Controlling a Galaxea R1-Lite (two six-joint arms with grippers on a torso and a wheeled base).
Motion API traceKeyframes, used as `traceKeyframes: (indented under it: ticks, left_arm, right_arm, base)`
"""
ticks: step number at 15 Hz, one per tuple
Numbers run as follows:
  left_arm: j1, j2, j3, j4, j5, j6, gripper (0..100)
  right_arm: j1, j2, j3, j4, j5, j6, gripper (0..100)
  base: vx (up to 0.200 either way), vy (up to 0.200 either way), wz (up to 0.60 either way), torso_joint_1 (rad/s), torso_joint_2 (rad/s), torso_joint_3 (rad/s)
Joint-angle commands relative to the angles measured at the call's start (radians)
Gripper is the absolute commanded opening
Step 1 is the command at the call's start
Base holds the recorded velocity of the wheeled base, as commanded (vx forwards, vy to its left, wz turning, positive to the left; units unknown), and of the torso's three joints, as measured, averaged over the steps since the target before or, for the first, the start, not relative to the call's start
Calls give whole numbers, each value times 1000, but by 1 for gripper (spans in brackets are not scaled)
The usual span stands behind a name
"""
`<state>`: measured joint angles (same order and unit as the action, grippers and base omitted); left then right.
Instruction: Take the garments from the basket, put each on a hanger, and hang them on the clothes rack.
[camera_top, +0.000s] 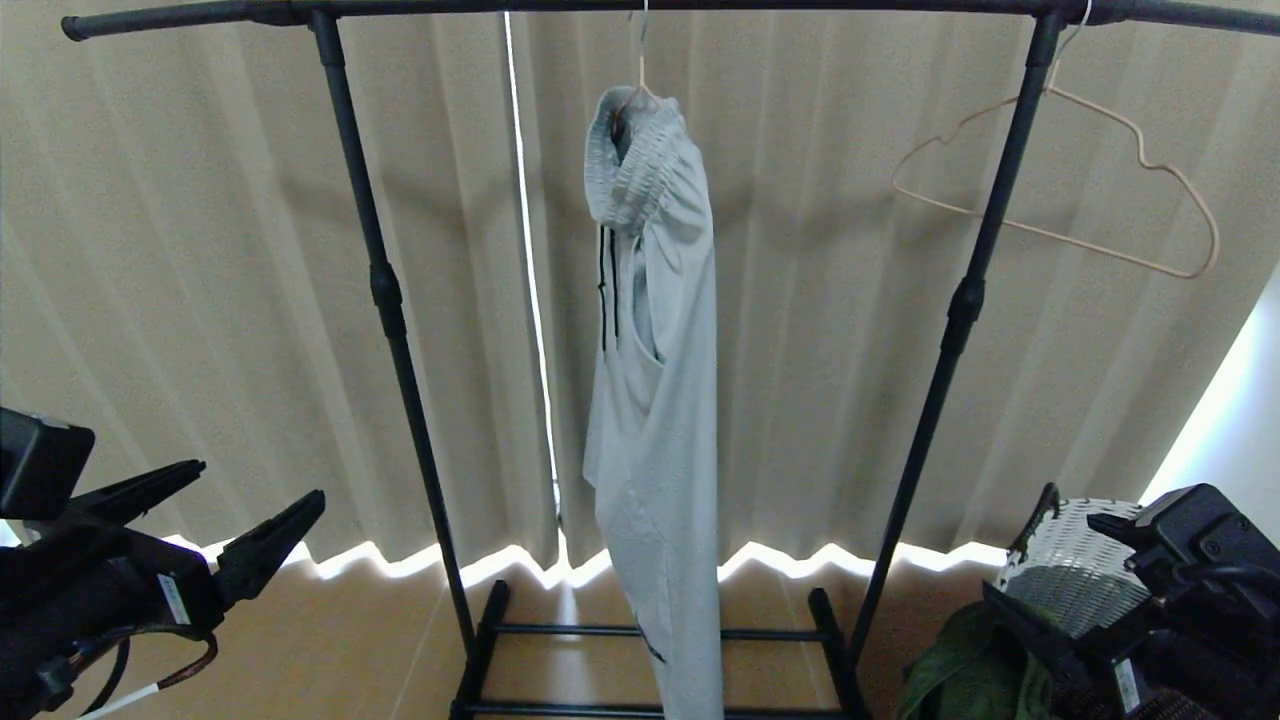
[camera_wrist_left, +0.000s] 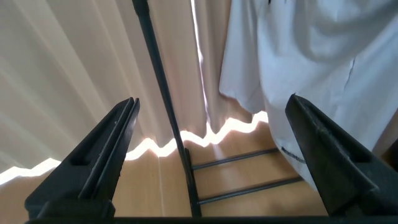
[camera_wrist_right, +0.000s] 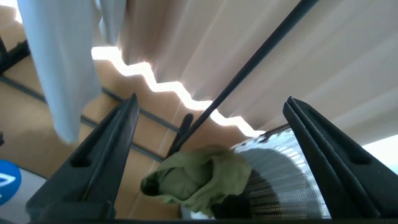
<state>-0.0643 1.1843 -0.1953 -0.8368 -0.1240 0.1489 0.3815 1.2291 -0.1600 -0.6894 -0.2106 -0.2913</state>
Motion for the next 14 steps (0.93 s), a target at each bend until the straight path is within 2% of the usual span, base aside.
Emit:
traceKeyframes:
  ticks: [1,4,7,9,11,12,13,14]
  left_arm:
    - [0,-3,7,-2,0,0,100]
    - [-2,-5,8,-4,0,0,100]
    - [3,-5,5,-4,0,6,100]
    - [1,-5,7,-4,0,6,100]
    - [-2,-5,5,-4,0,8,100]
    - [-2,-6,4,-4,0,8,100]
    - [-2,-6,4,-4,0,8,100]
    - [-3,-11,5,-4,0,8,100]
  right_arm:
    - [0,1,2,-1,0,0,100]
    - [-12,7,5,1,0,0,100]
    - [-108,47,77,4,4,-5,100]
    - [-164,58,60,10,8,-63,100]
    - [-331,124,30,56,16,-262,100]
    - [-358,144,10,83,20,-310,100]
    - [-377,173,-16,120,25,-332,100]
    - [-377,224,-82,225,25,-332,100]
  base:
    - [0,0,0,-51,129,46]
    - [0,0,0,-10,34,26]
    - [0,0,0,0,0,0]
    - [0,0,0,0,0,0]
    - [0,0,0,0,0,0]
    - [0,0,0,0,0,0]
    - [0,0,0,0,0,0]
    - [0,0,0,0,0,0]
